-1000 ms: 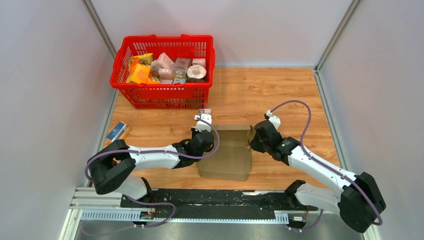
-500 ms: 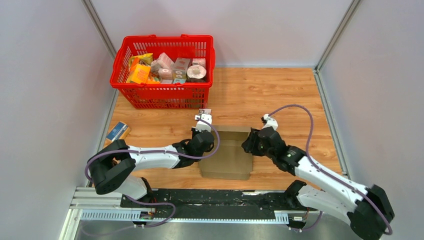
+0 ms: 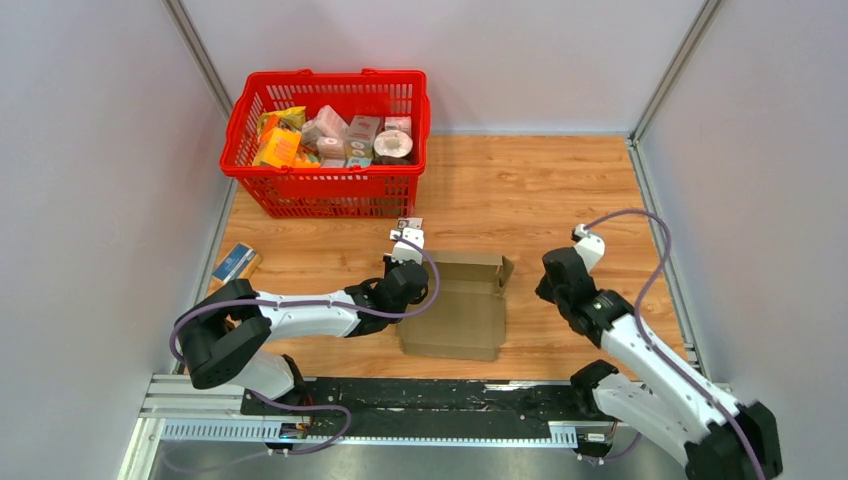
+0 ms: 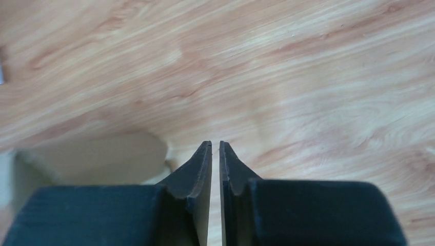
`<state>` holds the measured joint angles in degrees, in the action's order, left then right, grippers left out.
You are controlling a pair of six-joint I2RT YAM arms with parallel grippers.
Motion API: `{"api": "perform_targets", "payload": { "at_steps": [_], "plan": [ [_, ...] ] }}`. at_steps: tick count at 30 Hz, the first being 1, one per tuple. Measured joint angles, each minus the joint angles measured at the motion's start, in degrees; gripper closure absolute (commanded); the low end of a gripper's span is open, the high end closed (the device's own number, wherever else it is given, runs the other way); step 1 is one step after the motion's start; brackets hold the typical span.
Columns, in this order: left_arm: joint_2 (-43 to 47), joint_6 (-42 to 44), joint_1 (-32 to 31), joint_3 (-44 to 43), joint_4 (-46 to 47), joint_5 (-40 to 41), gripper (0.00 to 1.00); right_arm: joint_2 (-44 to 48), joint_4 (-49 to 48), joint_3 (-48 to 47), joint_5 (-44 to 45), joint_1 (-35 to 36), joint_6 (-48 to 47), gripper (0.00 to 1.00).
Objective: Fold the paper box
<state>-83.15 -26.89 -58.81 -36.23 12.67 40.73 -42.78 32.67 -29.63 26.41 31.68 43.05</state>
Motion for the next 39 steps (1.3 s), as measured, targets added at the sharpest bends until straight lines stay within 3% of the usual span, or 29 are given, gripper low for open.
{"api": "perform_targets", "payload": {
  "at_steps": [4,9,16,19,20,23,29,39],
  "plan": [
    [0.00,0.00,0.00,0.00,0.00,-0.13,1.00,-14.62,-6.91,-2.69,-2.80,-3.13,-6.03,0.92],
    [0.00,0.00,0.00,0.00,0.00,-0.17,1.00,-23.91,-14.29,-5.31,-6.16,3.91,-9.88,0.91],
    [0.00,0.00,0.31,0.00,-0.24,0.81,1.00,-23.06,-15.28,-5.35,-6.80,9.66,-9.01,0.84],
    [0.00,0.00,0.28,0.00,-0.22,0.87,1.00,-21.38,-14.45,-5.14,-6.47,9.75,-9.55,0.75],
    [0.00,0.00,0.28,0.00,-0.22,0.83,1.00,-20.52,-14.21,-4.94,-6.38,9.77,-9.92,0.63],
    [0.00,0.00,0.28,0.00,-0.24,0.92,1.00,-17.40,-12.70,-4.13,-6.43,9.81,-11.10,0.56],
    [0.00,0.00,0.17,0.00,-0.11,0.37,1.00,-13.16,-6.86,-3.93,-7.93,10.25,-10.73,0.55],
    [0.00,0.00,0.00,0.04,0.00,-0.02,1.00,-15.87,-4.02,-3.87,-10.47,12.63,-11.89,0.55]
  ]
}}
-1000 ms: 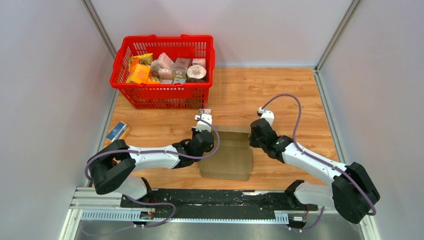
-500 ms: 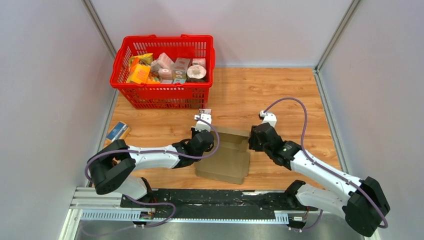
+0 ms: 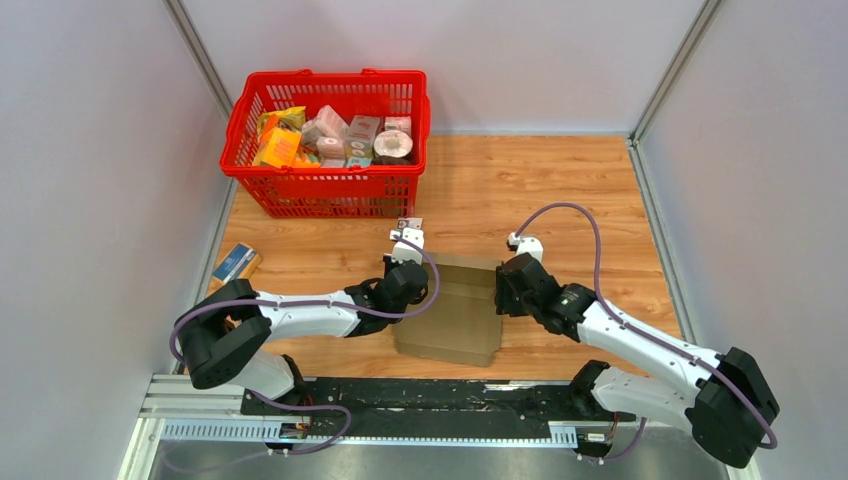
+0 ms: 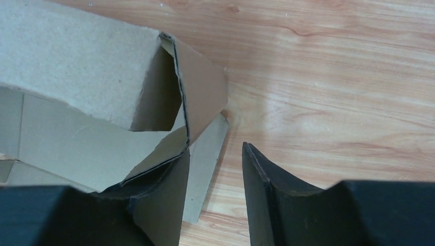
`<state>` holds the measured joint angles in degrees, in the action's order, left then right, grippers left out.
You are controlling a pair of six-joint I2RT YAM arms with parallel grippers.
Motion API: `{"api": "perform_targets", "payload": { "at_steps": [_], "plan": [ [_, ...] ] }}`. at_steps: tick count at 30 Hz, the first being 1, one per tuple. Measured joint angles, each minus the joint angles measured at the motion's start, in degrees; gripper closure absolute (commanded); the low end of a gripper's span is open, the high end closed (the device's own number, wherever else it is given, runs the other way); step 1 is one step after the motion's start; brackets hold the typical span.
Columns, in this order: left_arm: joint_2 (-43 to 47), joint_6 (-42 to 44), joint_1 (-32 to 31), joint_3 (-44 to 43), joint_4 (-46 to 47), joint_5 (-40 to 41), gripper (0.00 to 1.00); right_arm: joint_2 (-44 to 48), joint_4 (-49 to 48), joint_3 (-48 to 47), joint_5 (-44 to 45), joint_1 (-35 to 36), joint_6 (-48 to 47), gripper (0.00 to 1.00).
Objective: Fold the paper box
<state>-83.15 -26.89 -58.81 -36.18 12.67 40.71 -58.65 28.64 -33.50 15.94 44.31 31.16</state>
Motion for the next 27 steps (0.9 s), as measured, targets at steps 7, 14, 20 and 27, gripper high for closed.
{"api": "perform_targets", "payload": {
  "at_steps": [7,14,20,27],
  "plan": [
    [0.00,0.00,0.00,0.02,0.00,-0.17,1.00,0.26,-8.83,1.92,3.39,0.68,-3.34,0.55],
    [0.00,0.00,0.02,0.04,0.02,-0.13,1.00,-2.80,-27.61,6.10,8.48,1.14,-8.55,0.71],
    [0.00,0.07,0.13,0.15,-0.24,0.90,1.00,-8.00,-44.35,11.91,18.01,5.18,-13.46,1.00],
    [0.02,0.02,0.20,0.50,-0.44,1.84,1.00,-23.56,-61.22,9.70,32.13,8.61,-15.89,0.82]
  ]
}}
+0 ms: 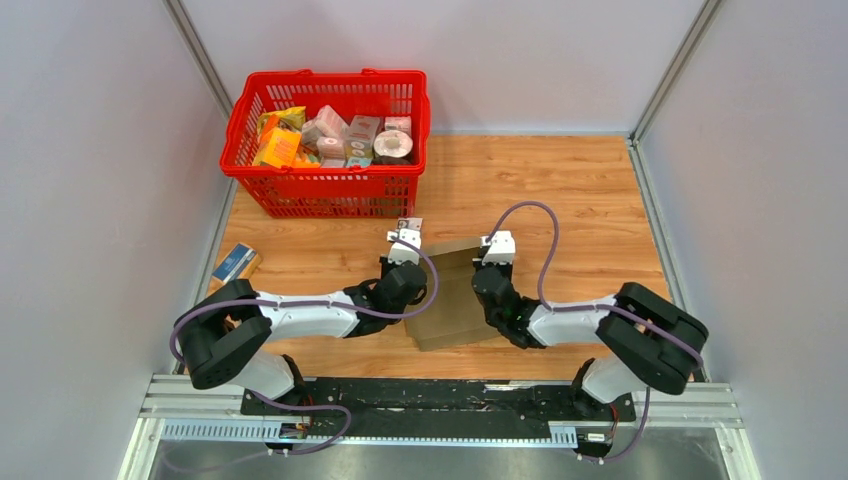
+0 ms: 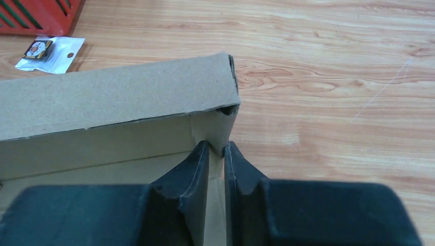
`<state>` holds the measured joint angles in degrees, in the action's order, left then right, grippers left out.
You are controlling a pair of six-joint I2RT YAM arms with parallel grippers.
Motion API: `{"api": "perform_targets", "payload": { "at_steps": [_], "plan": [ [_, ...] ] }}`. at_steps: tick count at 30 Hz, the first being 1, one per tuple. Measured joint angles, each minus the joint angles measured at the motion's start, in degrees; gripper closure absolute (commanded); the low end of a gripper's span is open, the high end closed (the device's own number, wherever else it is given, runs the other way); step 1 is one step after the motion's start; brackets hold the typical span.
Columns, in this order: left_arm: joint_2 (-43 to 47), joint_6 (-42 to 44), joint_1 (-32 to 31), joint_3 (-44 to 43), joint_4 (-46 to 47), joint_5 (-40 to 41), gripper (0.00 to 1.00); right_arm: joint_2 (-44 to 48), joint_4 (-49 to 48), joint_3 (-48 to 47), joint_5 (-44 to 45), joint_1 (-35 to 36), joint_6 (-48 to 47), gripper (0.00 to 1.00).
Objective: Fold the paper box
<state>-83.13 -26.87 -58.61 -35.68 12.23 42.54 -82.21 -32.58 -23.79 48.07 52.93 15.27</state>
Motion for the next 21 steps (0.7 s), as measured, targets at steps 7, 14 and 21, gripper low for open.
{"api": "perform_targets", "payload": {
  "at_steps": [7,14,21],
  "plan": [
    [0.55,-0.02,0.09,0.85,0.46,0.11,1.00,-5.86,-3.61,-2.56,5.22,0.94,0.09,1.00],
    [0.63,-0.52,0.09,0.85,0.52,0.76,1.00,-6.62,10.91,-8.66,13.31,2.78,10.78,0.30],
    [0.66,-1.14,-0.17,0.85,0.63,0.59,1.00,14.97,39.50,-8.76,0.02,1.99,19.85,0.10]
  ]
}}
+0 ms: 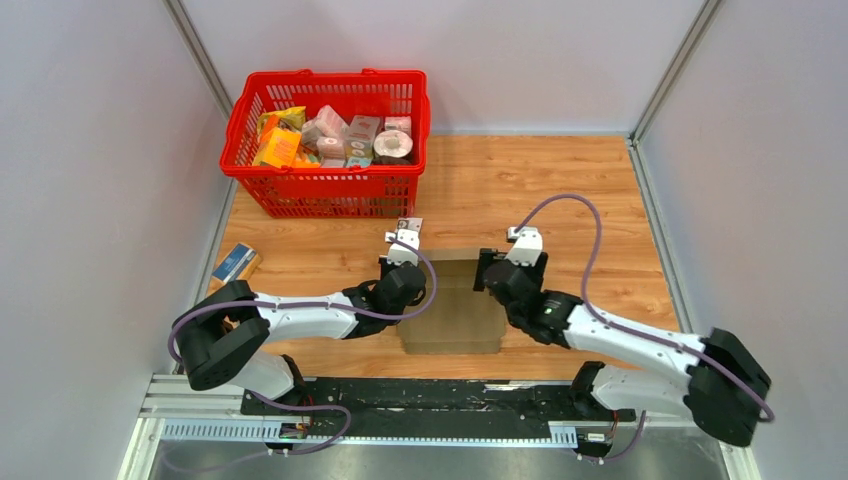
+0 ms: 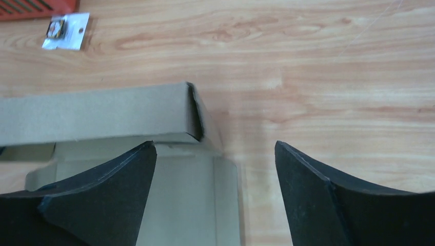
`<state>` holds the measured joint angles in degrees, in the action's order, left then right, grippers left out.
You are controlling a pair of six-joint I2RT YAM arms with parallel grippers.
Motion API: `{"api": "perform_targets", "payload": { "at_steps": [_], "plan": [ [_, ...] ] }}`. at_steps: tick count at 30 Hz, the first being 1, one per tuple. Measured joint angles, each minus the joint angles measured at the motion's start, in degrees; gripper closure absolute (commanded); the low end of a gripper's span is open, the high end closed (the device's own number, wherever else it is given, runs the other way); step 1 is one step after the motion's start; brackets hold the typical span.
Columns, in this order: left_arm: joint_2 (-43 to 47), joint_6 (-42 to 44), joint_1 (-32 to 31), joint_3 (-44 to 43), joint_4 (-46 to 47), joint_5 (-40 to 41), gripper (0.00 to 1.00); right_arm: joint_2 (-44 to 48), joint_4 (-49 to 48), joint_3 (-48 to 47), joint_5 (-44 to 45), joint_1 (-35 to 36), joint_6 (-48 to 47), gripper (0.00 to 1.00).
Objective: Fold the paper box
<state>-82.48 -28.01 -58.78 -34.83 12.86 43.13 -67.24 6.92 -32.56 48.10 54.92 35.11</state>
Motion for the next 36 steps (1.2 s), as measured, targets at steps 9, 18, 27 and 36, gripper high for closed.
{"api": "perform_targets", "payload": {
  "at_steps": [9,18,27,36],
  "plan": [
    [0.20,-0.11,0.00,0.00,-0.15,-0.66,1.00,20.76,9.33,6.84,-22.25,-3.06,-4.04,0.44],
    [0.20,-0.02,-0.02,0.00,-0.11,-0.94,1.00,18.56,-2.58,12.48,-17.22,-4.66,-12.09,0.52],
    [1.09,0.07,-0.02,1.01,0.68,-1.25,1.00,2.25,-23.76,13.03,-17.57,-5.40,-21.70,0.59],
    [1.51,0.22,0.07,1.86,0.94,-0.63,1.00,-10.34,-40.30,12.83,-13.86,-5.97,-25.88,1.00]
  ]
}}
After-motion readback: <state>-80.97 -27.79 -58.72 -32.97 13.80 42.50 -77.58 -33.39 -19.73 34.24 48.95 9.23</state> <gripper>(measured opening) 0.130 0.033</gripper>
